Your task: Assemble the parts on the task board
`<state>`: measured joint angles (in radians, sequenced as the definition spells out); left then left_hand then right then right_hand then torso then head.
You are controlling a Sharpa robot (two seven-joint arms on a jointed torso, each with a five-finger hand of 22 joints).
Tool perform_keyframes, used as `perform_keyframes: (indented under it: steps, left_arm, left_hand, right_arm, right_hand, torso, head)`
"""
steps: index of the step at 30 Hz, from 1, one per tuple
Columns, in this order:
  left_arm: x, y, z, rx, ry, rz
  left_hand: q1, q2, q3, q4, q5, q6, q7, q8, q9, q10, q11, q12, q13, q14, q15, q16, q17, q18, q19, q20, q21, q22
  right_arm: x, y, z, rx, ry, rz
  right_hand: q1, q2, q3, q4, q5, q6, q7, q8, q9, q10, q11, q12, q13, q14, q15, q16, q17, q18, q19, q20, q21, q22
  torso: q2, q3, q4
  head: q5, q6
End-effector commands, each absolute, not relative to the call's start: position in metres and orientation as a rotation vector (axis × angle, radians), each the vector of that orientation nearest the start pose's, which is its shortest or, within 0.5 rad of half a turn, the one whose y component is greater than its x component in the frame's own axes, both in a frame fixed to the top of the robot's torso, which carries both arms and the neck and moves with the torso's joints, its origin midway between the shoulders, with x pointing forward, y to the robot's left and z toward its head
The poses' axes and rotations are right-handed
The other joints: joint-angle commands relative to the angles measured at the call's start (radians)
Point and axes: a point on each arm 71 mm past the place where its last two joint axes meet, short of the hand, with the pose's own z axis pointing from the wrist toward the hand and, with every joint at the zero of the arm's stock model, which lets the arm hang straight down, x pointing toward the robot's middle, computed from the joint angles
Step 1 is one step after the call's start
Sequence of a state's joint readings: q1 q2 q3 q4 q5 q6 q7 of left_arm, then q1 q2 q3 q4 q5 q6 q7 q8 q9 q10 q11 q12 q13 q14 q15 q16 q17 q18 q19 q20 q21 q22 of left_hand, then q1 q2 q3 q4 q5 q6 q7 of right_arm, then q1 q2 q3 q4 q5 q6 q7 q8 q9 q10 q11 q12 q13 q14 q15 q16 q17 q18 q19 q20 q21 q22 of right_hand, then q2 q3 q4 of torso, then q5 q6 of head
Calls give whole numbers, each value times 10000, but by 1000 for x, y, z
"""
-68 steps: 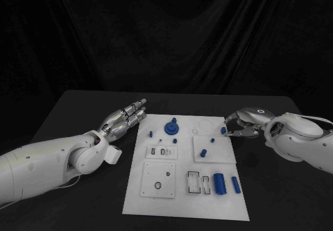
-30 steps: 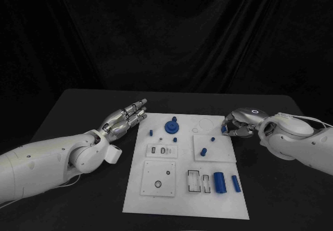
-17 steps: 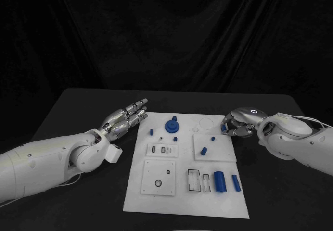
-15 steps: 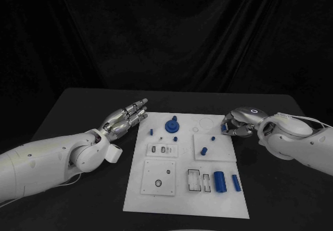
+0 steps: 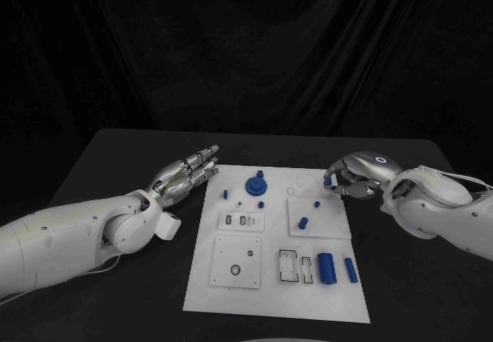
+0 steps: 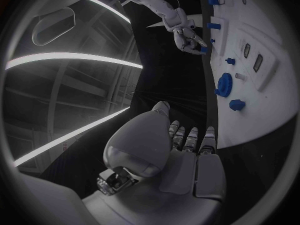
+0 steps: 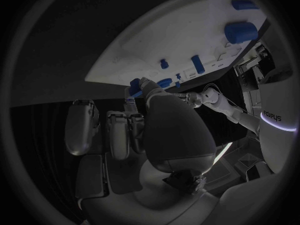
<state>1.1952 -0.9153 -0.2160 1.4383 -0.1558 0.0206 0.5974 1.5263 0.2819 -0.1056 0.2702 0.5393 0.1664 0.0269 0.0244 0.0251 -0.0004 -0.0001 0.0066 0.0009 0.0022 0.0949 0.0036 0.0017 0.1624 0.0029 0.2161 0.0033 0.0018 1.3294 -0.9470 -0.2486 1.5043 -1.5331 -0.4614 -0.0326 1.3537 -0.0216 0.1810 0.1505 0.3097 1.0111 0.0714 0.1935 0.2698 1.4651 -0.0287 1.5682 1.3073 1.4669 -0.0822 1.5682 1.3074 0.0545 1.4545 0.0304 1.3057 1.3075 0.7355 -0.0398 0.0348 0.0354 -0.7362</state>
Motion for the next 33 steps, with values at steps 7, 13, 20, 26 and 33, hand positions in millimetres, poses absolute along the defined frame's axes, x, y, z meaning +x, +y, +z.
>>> perform_keyframes:
  steps: [7, 13, 20, 26, 33]
  left_arm:
    - [464, 251, -231, -8565, 15669, -17245]
    - [465, 249, -231, -8550, 15697, -17281]
    - [466, 245, -232, -8538, 15793, -17368]
    - [466, 246, -233, -8552, 15797, -17349]
    - [466, 246, -233, -8556, 15809, -17347]
  left_hand:
    - [105, 0, 79, 6, 31, 2, 56, 52, 11, 4, 112, -66, -9, -22, 75, -36, -17, 174, 11, 75, 3, 12]
    - [110, -2, 96, -3, 36, -5, 62, 51, 10, 4, 138, -66, -9, -22, 70, -36, -17, 175, 9, 81, 1, 11]
    - [113, -3, 114, -11, 38, -2, 70, 52, 10, 4, 161, -66, -9, -22, 65, -36, -17, 175, 9, 85, 0, 10]
    - [117, -1, 125, -17, 41, -7, 71, 51, 9, 4, 172, -66, -9, -22, 62, -36, -17, 175, 8, 86, 0, 9]
    - [117, -1, 125, -17, 41, -7, 71, 51, 9, 4, 172, -66, -9, -22, 62, -36, -17, 175, 8, 86, 0, 9]
  right_arm:
    - [467, -202, -168, -2973, 15402, 6154]
    - [458, -159, -184, -3745, 16111, 6813]
    - [451, -117, -208, -4840, 16587, 7007]
    - [448, -100, -221, -5178, 17028, 6959]
    - [446, -93, -227, -5321, 17297, 6909]
  right_hand:
    - [52, 1, 66, -100, 274, 200, -71, 5, 281, 1057, 36, 26, 2635, 1039, -20, 26, 2634, 42, 38, -33, -31, 1851]
    - [63, -57, 67, -158, 275, 209, -35, -17, 299, 1057, 101, 26, 2635, 1039, 22, 26, 2634, 51, 25, -10, -87, 1834]
    - [111, -122, 94, -287, 279, 363, -4, 14, 363, 1057, 209, 26, 2635, 1039, 119, 26, 2634, 71, -15, 64, -214, 1798]
    - [75, -170, 77, -311, 231, 378, 17, -2, 376, 1057, 247, 26, 2635, 1039, 147, 26, 2634, 93, -54, 89, -319, 1767]
    - [-8, -209, 54, -316, 132, 344, 61, -61, 379, 1057, 294, 26, 2635, 1039, 190, 26, 2634, 103, -69, 128, -373, 1752]
  torso:
    - [1, -20, -10]
    - [-8, -20, -10]
    - [-3, -3, 12]
    - [-24, -13, 12]
    - [4, 11, 38]
  head:
    - [-58, -81]
    - [-29, -155]
    - [-24, -147]
    - [-12, -224]
    - [-45, -227]
